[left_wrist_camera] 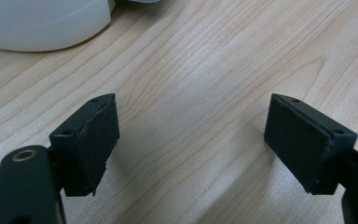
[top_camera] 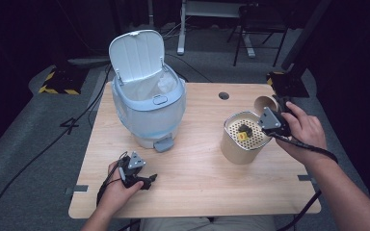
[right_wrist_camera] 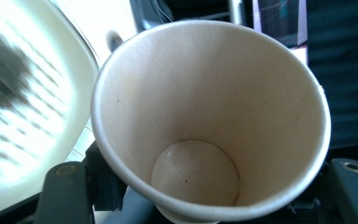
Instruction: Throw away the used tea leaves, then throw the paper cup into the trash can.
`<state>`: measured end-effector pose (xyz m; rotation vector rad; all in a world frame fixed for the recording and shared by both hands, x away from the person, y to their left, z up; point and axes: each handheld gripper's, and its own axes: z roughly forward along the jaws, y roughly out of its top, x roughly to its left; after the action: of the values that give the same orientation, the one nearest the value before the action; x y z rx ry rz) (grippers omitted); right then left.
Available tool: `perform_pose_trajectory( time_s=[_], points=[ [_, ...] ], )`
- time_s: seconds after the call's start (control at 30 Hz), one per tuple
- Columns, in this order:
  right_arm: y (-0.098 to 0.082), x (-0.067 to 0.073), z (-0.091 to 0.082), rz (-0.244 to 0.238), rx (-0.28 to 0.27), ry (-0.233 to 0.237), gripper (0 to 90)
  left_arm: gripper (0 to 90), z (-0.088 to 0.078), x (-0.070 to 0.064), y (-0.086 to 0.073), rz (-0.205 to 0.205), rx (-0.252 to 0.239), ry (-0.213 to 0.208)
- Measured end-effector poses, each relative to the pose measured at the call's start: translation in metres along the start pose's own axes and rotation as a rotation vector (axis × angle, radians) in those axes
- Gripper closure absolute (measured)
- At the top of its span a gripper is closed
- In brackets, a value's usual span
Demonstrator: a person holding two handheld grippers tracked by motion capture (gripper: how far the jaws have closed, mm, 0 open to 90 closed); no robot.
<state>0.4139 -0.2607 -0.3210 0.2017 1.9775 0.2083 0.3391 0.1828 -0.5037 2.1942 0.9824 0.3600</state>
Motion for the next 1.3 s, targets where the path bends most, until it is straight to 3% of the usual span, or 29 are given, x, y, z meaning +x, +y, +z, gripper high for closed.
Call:
perform_pose_trajectory(
  time_s=[0.07,0.13,0.17,0.27,0.47,0.5,0.53,0.57,0.7,0.8,0.83,0.87,1.03,1.13,1.3],
  points=[
    [-0.001,0.0,0.0,0.105,-0.008,0.048,31.8,18.7,0.0,0.0,0.0,0.0,0.0,0.0],
    [-0.001,0.0,0.001,0.133,-0.01,0.06,31.8,18.6,0.0,0.0,0.0,0.0,0.0,0.0],
    [-0.001,0.0,0.002,0.224,-0.015,0.101,31.7,18.7,0.0,0.0,0.0,0.0,0.0,0.0],
    [-0.002,-0.003,0.003,0.33,-0.013,0.144,31.7,18.7,0.0,0.0,0.0,0.0,0.0,0.0],
    [-0.005,-0.009,0.005,0.58,-0.041,0.286,31.7,18.7,0.0,0.0,0.0,0.0,0.0,0.0],
    [-0.006,-0.01,0.006,0.618,-0.045,0.31,31.7,18.7,0.0,0.0,0.0,0.0,0.0,0.0],
    [-0.006,-0.01,0.006,0.618,-0.045,0.31,31.7,18.7,0.0,0.0,0.0,0.0,0.0,0.0],
    [-0.008,-0.013,0.008,0.686,-0.056,0.35,31.5,18.6,0.0,0.0,0.0,0.0,0.0,0.0],
    [-0.012,-0.016,0.01,0.796,-0.073,0.427,31.3,18.7,0.0,0.0,0.0,0.0,0.0,0.0],
    [-0.013,-0.018,0.011,0.834,-0.091,0.465,31.1,18.6,0.0,0.0,0.0,0.0,0.0,0.0],
    [-0.014,-0.019,0.012,0.882,-0.109,0.523,31.1,18.7,0.0,0.0,0.0,0.0,0.0,0.0],
    [-0.015,-0.018,0.013,0.91,-0.122,0.544,31.1,18.6,0.0,0.0,0.0,0.0,0.0,0.0],
    [-0.014,-0.02,0.011,0.966,-0.159,0.59,31.1,18.4,0.001,0.0,0.001,0.004,0.001,0.0],
    [-0.01,-0.021,0.009,0.96,-0.171,0.587,31.1,18.2,0.001,0.0,0.001,0.004,0.001,-0.002],
    [0.011,-0.026,0.008,0.905,-0.191,0.59,31.1,18.2,0.001,0.0,0.001,0.003,-0.001,-0.002]
  ],
)
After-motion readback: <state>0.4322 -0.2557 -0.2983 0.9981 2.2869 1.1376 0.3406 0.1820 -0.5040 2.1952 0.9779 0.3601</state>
